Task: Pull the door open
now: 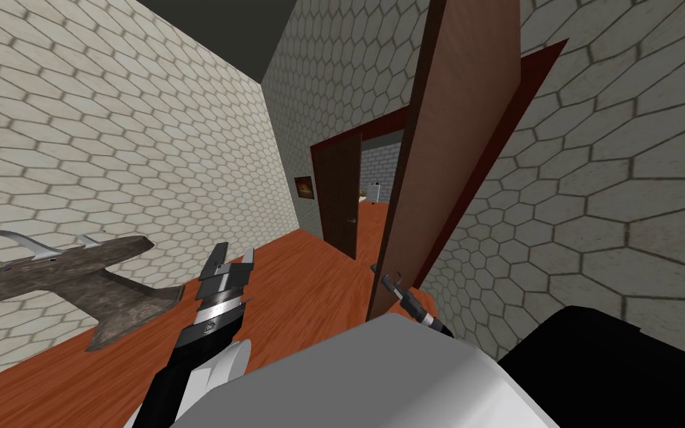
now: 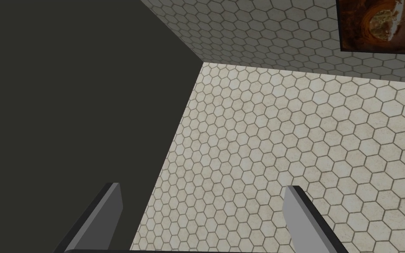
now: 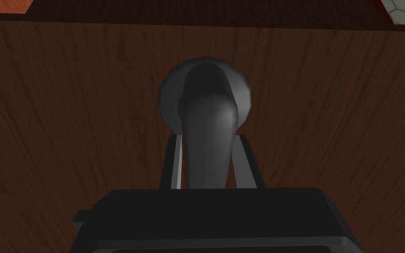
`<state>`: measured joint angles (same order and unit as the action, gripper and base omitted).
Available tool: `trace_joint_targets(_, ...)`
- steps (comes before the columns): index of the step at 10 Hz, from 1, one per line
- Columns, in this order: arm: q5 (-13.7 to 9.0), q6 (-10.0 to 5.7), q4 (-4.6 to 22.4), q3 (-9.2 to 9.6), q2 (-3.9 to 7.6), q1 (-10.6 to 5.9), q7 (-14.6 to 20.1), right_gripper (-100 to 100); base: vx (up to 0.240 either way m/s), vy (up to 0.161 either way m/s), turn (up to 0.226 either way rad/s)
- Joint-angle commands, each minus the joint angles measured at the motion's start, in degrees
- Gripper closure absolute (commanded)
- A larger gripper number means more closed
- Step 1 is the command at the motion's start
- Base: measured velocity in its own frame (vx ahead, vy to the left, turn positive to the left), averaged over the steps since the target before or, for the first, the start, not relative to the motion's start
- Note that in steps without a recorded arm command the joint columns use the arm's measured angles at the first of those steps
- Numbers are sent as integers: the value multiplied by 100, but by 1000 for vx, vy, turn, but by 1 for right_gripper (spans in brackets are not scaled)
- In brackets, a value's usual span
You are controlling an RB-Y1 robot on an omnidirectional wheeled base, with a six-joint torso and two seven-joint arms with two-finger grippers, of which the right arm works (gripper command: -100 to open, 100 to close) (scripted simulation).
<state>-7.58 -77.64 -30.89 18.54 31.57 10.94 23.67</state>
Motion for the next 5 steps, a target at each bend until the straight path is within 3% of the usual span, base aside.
trace_joint_targets(1, 74, -286, 286, 121, -165, -190, 11, 100, -6, 1, -16)
trace_joint_targets(2, 74, -361, 567, 146, -168, -190, 10, 100, -2, 11, 30)
trace_joint_targets(5, 75, -664, 826, 247, -179, -188, 6, 100, 0, 14, 17)
